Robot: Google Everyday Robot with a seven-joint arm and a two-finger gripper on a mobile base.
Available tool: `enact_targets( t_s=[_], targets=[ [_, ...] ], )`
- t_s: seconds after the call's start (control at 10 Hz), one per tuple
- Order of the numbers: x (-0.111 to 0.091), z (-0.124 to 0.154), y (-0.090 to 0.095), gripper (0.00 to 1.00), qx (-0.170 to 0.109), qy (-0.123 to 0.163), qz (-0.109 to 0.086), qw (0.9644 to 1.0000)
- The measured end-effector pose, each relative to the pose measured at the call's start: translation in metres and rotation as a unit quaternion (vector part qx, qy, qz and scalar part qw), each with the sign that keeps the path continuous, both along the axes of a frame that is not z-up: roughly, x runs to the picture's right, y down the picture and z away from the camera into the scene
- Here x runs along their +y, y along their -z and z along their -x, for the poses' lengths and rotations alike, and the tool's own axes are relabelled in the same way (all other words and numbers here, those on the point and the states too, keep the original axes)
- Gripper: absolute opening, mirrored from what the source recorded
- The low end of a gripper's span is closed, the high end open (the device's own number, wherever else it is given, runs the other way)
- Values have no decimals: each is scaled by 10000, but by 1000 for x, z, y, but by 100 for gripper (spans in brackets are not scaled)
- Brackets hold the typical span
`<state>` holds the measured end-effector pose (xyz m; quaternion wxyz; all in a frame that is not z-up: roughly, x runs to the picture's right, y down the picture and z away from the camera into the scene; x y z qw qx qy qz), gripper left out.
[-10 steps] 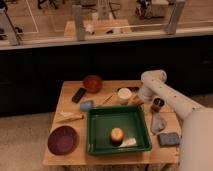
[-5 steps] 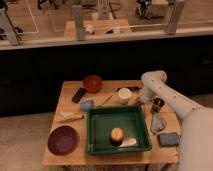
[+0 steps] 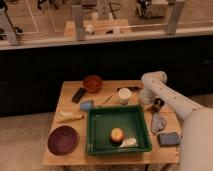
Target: Place pepper in purple bowl
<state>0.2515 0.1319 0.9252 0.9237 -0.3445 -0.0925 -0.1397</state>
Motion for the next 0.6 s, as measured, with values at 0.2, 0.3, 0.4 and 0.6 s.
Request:
enact_targets(
  t_s=[0.2,0.3,0.4,0.6],
  targets=[
    [-2,-6,3,0,32,-95,-17,9999],
    [-6,-10,7,0,46,-154,-41,9999],
    [-15,-12,12,0,49,-193,-119,9997],
    [-38,-16,23,0,25,-257,-316,9992]
  ],
)
